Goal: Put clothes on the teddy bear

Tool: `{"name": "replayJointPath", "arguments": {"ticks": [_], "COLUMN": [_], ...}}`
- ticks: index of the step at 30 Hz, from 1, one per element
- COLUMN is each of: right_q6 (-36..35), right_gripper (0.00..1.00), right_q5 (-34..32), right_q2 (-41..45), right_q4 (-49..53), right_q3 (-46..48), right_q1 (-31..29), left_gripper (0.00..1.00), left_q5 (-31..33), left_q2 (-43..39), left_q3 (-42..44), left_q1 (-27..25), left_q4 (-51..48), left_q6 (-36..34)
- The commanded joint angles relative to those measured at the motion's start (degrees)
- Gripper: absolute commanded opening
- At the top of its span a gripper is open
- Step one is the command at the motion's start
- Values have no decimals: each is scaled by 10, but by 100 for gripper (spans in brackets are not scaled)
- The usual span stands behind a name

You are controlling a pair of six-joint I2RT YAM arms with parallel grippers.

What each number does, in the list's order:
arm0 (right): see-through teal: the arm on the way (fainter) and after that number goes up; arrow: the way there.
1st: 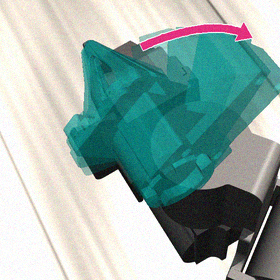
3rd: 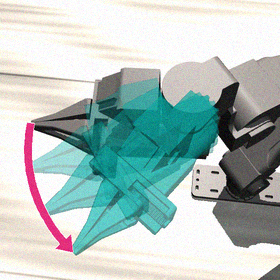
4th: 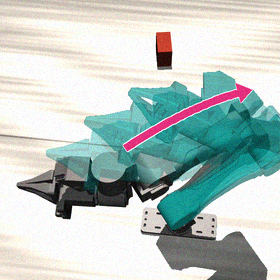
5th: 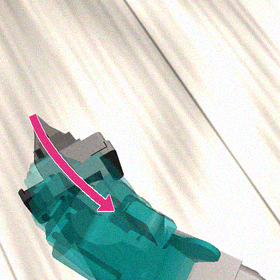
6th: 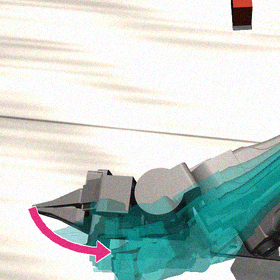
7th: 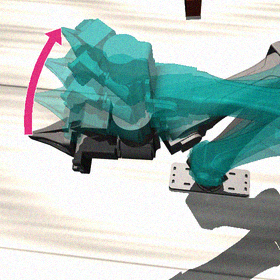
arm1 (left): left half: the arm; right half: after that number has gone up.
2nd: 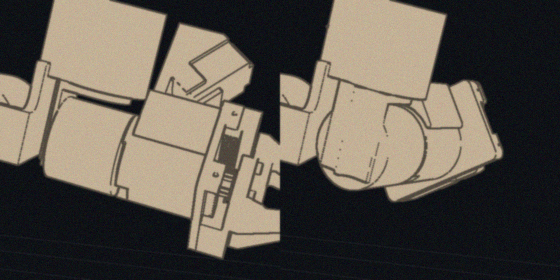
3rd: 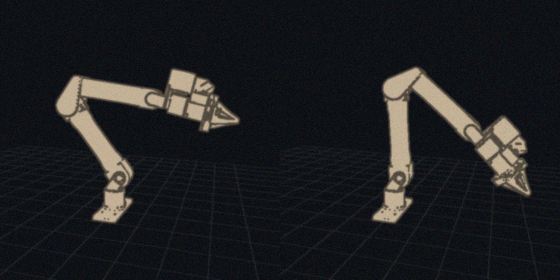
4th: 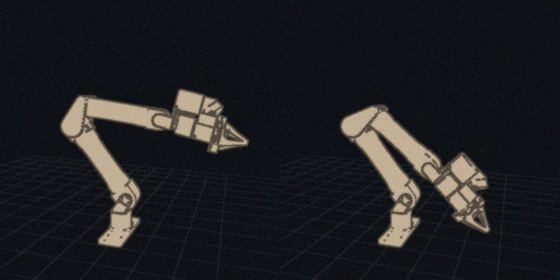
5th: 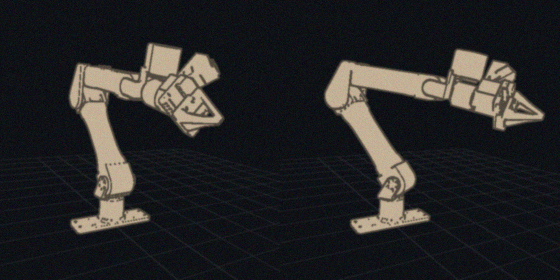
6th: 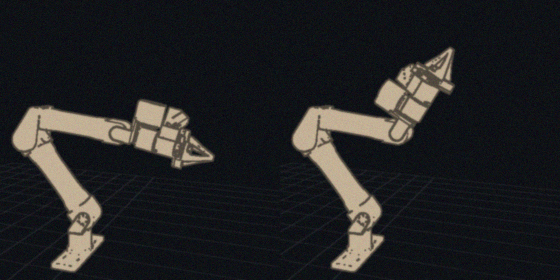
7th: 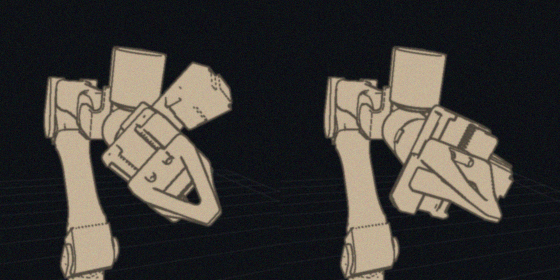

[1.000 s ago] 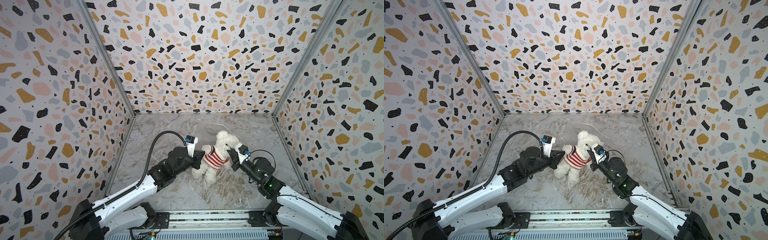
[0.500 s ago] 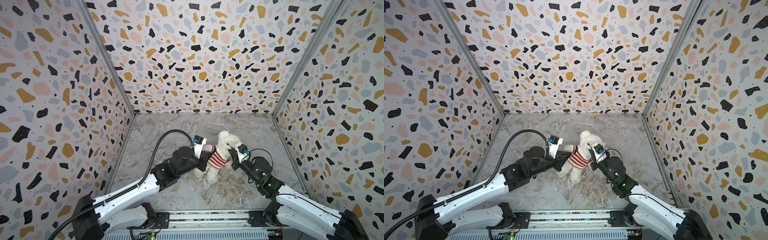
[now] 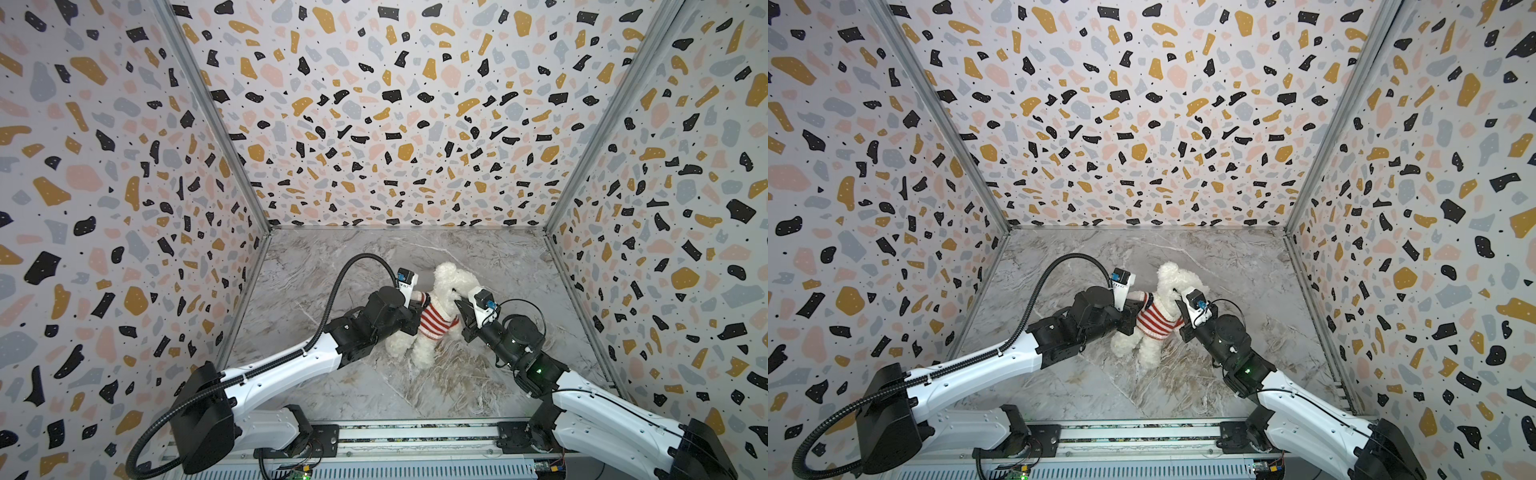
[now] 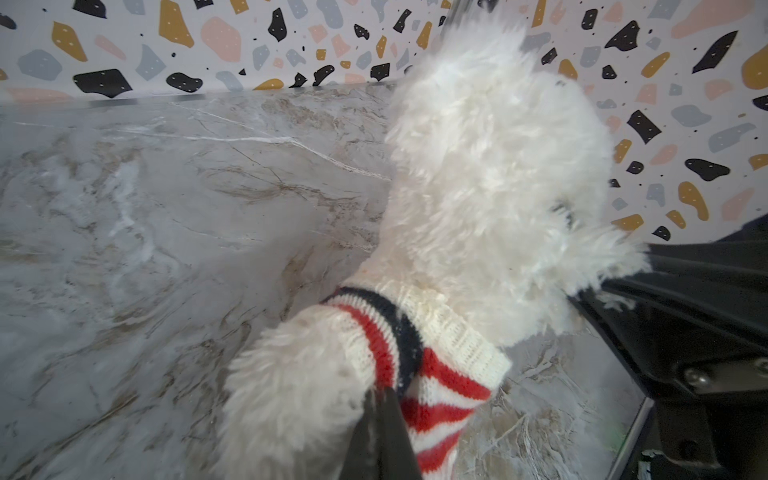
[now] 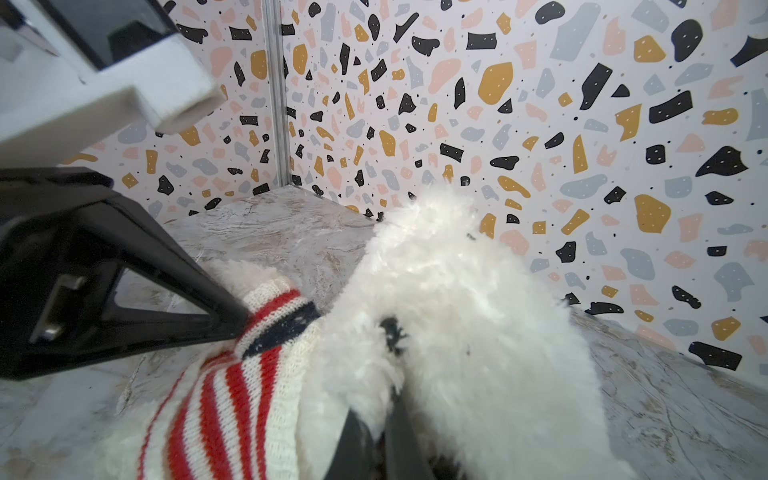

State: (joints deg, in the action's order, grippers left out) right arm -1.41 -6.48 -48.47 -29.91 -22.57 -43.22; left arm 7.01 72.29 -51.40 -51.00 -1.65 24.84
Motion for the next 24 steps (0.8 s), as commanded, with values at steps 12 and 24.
{"name": "replayJointPath", "arguments": {"ticks": [12, 24], "right_q6": [3, 8], "right_gripper": [0, 0], "right_q5": [6, 5], "right_q2": [12, 13], "right_q4": [-24, -23], "right_q3": [-18, -16], "right_q1": [-3, -7], "left_gripper": [18, 12], "left_q5": [22, -81], "left_q2": [-32, -49], "left_q3": [22, 7], "left_q1": [32, 2], "left_q4": [15, 21], "left_q6": [5, -35]}}
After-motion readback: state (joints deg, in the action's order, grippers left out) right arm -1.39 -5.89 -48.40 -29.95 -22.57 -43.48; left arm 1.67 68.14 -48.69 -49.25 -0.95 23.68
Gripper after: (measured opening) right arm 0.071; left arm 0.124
